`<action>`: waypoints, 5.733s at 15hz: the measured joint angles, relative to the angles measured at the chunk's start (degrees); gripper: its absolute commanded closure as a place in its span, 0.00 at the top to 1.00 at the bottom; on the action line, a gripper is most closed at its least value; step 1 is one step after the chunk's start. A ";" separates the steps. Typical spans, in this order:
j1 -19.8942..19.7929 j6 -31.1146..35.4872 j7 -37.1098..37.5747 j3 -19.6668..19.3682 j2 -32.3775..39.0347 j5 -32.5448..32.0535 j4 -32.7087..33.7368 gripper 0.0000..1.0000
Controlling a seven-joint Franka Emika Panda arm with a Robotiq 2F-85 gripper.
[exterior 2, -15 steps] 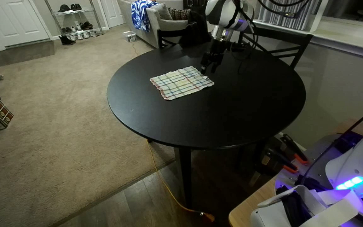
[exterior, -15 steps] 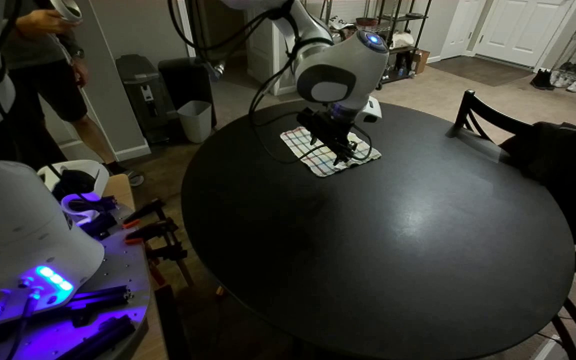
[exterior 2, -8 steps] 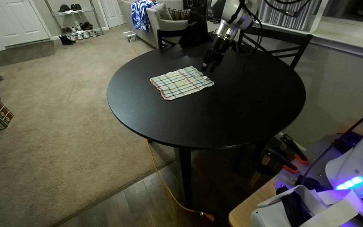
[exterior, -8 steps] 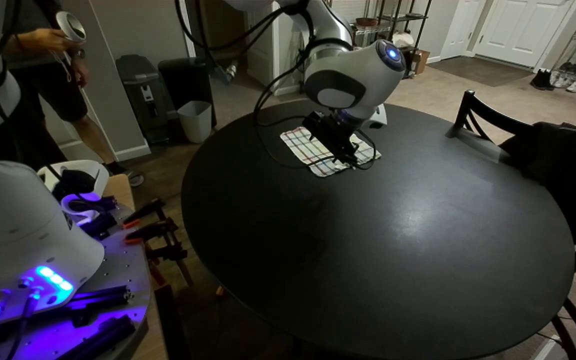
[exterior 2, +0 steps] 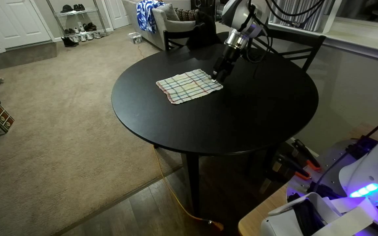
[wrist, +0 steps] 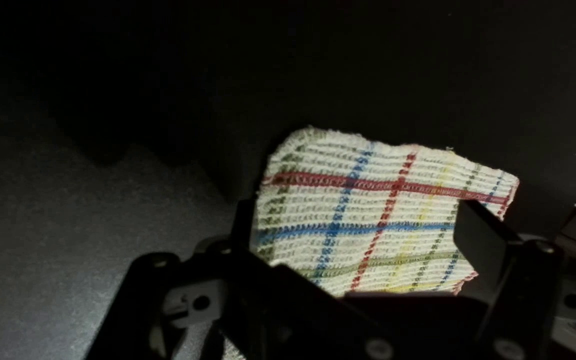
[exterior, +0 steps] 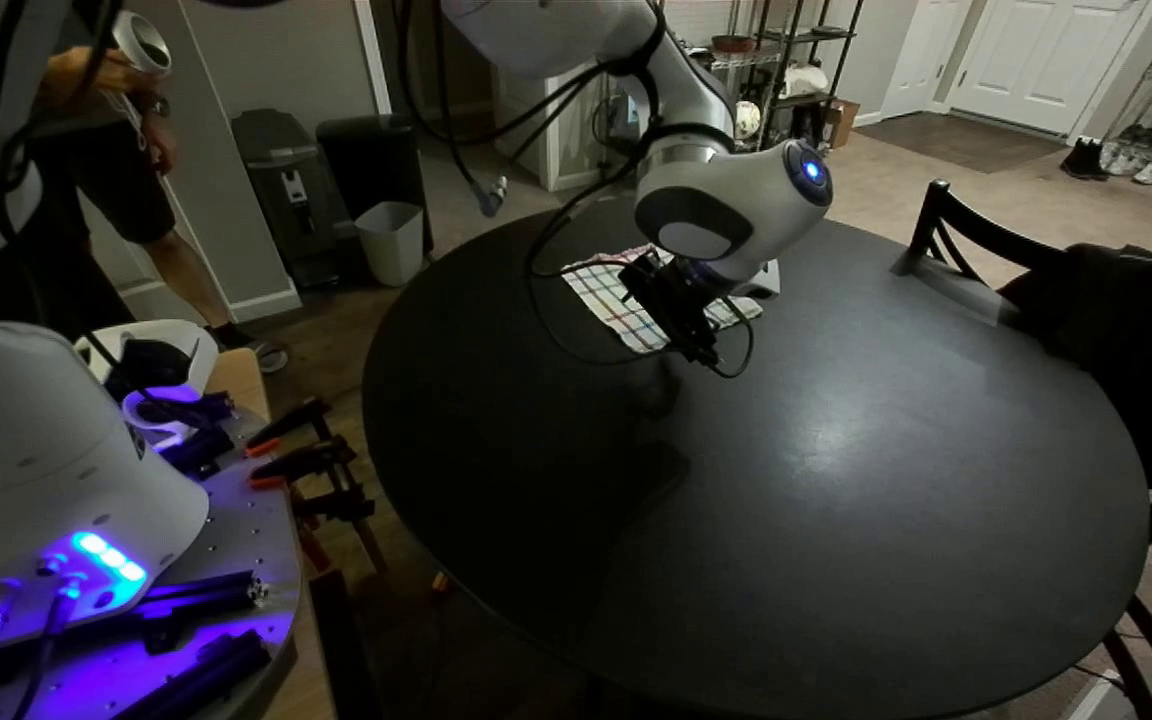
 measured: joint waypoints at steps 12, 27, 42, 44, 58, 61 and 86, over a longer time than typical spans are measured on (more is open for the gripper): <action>0.22 -2.94 -2.61 0.11 0.65 2.88 3.67 1.00; 0.90 -7.05 -2.64 0.12 6.54 3.11 12.49 1.00; -0.17 -8.39 -2.63 -1.17 11.09 3.11 18.22 1.00; -0.49 -9.23 -2.63 -1.16 11.99 3.11 19.25 1.00; -2.32 -16.97 -4.28 -0.42 17.19 5.90 26.58 1.00; -2.14 -17.33 -4.28 -0.08 18.22 5.91 27.56 1.00; -0.11 -20.04 -4.28 0.20 20.46 5.89 31.63 1.00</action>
